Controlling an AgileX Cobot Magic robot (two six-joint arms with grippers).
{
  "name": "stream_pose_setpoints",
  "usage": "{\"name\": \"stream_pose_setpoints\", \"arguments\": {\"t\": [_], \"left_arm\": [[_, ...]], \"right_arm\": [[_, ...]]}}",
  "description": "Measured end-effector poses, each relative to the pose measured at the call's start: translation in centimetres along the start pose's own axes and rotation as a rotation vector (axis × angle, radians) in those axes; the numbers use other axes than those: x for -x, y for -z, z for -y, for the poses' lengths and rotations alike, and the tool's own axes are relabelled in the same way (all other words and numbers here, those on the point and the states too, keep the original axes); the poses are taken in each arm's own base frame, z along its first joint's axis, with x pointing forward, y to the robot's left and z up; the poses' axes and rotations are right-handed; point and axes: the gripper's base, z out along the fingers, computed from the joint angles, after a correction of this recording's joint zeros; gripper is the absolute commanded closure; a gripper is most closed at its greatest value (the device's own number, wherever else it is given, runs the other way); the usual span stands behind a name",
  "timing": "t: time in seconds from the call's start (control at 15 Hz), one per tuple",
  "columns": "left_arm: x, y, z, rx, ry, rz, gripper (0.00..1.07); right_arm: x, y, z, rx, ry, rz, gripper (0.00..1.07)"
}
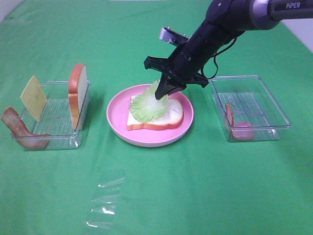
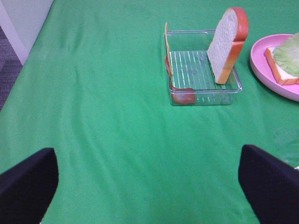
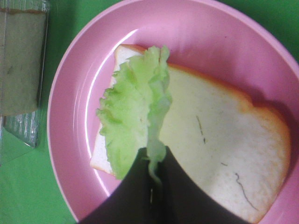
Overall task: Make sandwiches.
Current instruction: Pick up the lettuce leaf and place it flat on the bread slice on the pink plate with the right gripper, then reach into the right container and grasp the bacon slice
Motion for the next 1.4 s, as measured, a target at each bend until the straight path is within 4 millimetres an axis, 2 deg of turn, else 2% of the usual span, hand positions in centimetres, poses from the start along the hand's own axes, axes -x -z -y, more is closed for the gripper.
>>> {"name": "stream_pose_setpoints", "arguments": {"t": [0.07,0.13,0.2,0.27,0.33,0.4,0.6,0.87,1.07,1.13,1.2,1.27,1.4], "left_arm": [[0.0,0.0,0.0,0.0,0.0,0.0,0.07],[0.0,0.0,0.0,0.0,0.0,0.0,0.07],[0.0,0.0,0.0,0.0,0.0,0.0,0.07],[0.0,0.0,0.0,0.0,0.0,0.0,0.07],[0.0,0.0,0.0,0.0,0.0,0.0,0.07],[0.0,0.0,0.0,0.0,0.0,0.0,0.07],[0.0,0.0,0.0,0.0,0.0,0.0,0.07],[0.0,0.0,0.0,0.0,0.0,0.0,0.07],[0.0,0.0,0.0,0.0,0.0,0.0,0.07],[0.0,0.0,0.0,0.0,0.0,0.0,0.07],[0.0,0.0,0.0,0.0,0.0,0.0,0.07],[0.0,0.0,0.0,0.0,0.0,0.0,0.07],[0.0,0.0,0.0,0.0,0.0,0.0,0.07]], "right_arm": [[-0.1,0.0,0.0,0.0,-0.001,-0.008,1.04],[-0.1,0.0,0.0,0.0,0.0,-0.014,0.92],[-0.2,0.0,0.0,-0.002,0.002,-0.018,0.7],[-0.2,0.0,0.0,-0.002,0.001,-0.02,0.55],[-0.2,0.0,0.0,-0.001,-0.001,-0.024,0.27],[-0.2,0.2,0.0,-0.007,0.005,-0.033,0.08],[0.4,2.1,-0.7,-0.045,0.067,-0.045,0.09],[0.7,6.5,-1.9,-0.172,0.087,-0.096,0.09],[0.6,9.4,-2.1,-0.291,0.074,-0.051,0.09],[0.2,10.1,-1.9,-0.338,0.061,-0.044,0.09],[-1.8,11.3,-1.0,-0.398,0.027,-0.079,0.09],[-2.5,11.5,-0.6,-0.406,0.015,-0.095,0.09],[-4.9,12.2,2.4,-0.411,-0.084,-0.163,0.1]]}}
